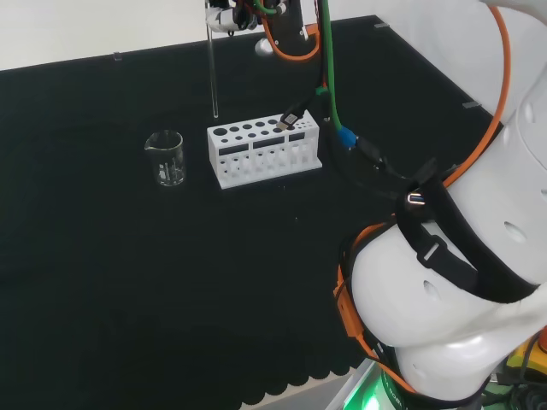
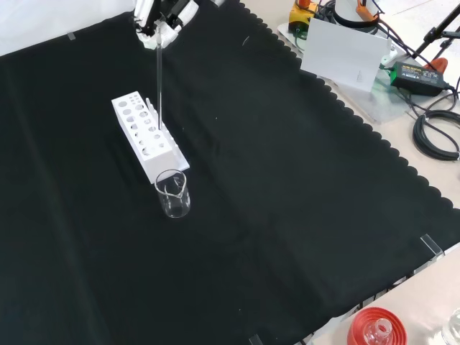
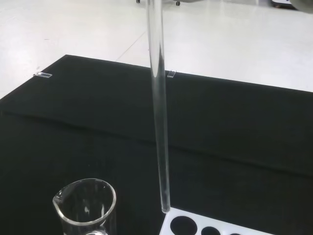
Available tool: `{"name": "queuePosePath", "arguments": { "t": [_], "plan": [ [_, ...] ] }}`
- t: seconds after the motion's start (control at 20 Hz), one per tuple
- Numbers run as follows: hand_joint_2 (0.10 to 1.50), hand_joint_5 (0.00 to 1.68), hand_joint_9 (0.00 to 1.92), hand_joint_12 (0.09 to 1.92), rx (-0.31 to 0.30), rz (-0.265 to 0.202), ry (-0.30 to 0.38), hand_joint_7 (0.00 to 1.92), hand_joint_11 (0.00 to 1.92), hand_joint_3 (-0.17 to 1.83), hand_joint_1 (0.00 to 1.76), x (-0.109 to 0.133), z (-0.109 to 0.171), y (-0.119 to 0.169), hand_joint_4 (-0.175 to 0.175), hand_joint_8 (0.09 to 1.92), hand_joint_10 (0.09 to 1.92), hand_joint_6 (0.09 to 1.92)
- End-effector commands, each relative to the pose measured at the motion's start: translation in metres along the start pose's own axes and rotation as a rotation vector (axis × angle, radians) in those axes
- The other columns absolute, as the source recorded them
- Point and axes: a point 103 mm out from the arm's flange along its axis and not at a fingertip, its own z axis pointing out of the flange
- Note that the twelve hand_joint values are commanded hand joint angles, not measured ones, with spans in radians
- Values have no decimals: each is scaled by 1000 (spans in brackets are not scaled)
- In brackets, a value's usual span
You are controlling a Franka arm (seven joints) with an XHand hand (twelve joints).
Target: Stir in the beaker to the left of the white test tube rack with the glass rod.
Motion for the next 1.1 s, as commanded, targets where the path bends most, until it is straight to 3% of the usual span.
{"name": "queuePosePath", "arguments": {
  "t": [0.05,0.4,1.1],
  "plan": [
    [1079,1225,1766,616,12,1,-2,1269,1669,-175,1313,1,-1,-3,-175,626,453,602],
    [1078,1226,1768,617,6,-2,15,1271,1670,-175,1313,4,-1,0,-175,623,449,599],
    [1077,1230,1769,619,25,-101,65,1274,1671,-175,1313,47,15,38,-175,617,440,593]
  ]
}}
